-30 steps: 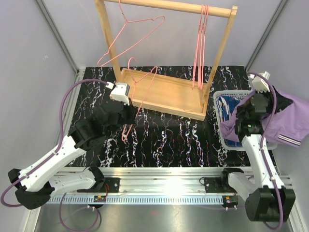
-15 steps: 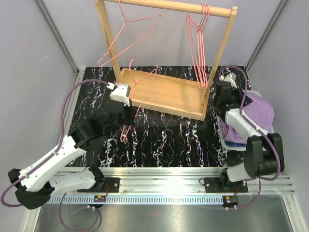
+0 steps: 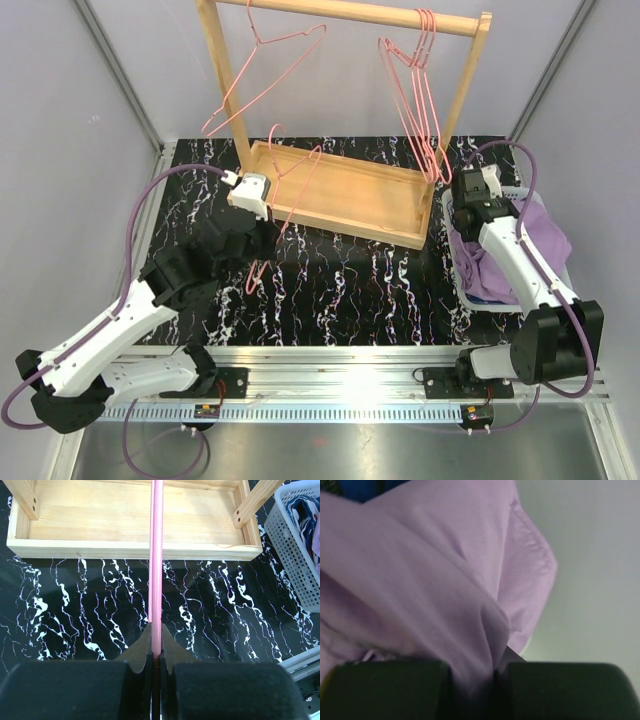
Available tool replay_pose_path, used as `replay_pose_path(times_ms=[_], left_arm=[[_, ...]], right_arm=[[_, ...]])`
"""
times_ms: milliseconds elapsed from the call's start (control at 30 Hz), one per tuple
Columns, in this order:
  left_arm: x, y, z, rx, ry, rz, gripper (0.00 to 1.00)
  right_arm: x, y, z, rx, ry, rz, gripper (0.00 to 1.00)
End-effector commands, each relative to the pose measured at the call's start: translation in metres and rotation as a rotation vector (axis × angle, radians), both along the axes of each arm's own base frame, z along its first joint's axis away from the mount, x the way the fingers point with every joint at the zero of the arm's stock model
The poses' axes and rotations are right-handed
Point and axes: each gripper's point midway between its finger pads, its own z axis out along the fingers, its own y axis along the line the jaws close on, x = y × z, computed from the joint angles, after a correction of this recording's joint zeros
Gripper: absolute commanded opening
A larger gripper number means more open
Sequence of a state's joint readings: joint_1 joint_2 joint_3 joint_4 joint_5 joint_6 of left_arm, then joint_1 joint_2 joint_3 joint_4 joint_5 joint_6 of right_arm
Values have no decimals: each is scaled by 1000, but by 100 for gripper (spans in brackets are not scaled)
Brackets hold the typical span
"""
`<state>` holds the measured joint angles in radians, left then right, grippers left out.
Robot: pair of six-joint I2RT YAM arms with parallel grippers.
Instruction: Remove the trousers from the hanger
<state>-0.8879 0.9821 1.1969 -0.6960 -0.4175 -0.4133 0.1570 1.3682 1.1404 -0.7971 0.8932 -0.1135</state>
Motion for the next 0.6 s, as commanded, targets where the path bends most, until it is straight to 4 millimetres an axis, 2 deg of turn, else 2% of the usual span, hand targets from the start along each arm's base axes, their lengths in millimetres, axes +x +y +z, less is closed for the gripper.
replay_pose_path(times_ms=[0, 33, 67, 133, 167, 200, 267, 300, 367, 400, 433, 467, 533, 567], left_arm=[[5, -4, 39, -67, -69, -8, 0], [4, -5, 39, -62, -62, -15, 0], [4, -6, 42, -64, -62, -18, 0], [2, -3, 51, -64, -70, -19, 0], [1, -1, 54, -67, -73, -18, 0], [0, 2, 58, -68, -81, -17, 0], [-4, 10, 64, -76, -98, -5, 0], [-5, 13, 66, -77, -103, -1, 0], [-7, 19, 69, -71, -108, 10, 0], [-9, 21, 72, -70, -113, 10, 0], [-9, 23, 71, -61, -111, 12, 0], [-11, 25, 77, -62, -119, 8, 0], [-15, 28, 81, -58, -114, -2, 0], [-17, 30, 90, -69, -128, -10, 0]], right_arm=[[-24, 29, -29, 238, 56, -17, 4], [-22, 36, -37, 283, 59, -11, 9], [-18, 43, -42, 326, 41, -17, 24], [-6, 51, -57, 370, 38, -5, 26], [-2, 50, -61, 363, 42, -7, 30], [2, 47, -71, 354, 66, -25, 40], [9, 46, -80, 396, 75, -50, 45], [11, 49, -88, 437, 99, -60, 58], [13, 48, -85, 462, 79, -88, 69], [15, 50, -77, 478, 46, -78, 73], [15, 51, -70, 491, 11, -84, 95], [17, 50, -62, 498, -27, -83, 100], [15, 50, -34, 514, -118, -66, 100], [13, 47, -23, 515, -156, -68, 100]])
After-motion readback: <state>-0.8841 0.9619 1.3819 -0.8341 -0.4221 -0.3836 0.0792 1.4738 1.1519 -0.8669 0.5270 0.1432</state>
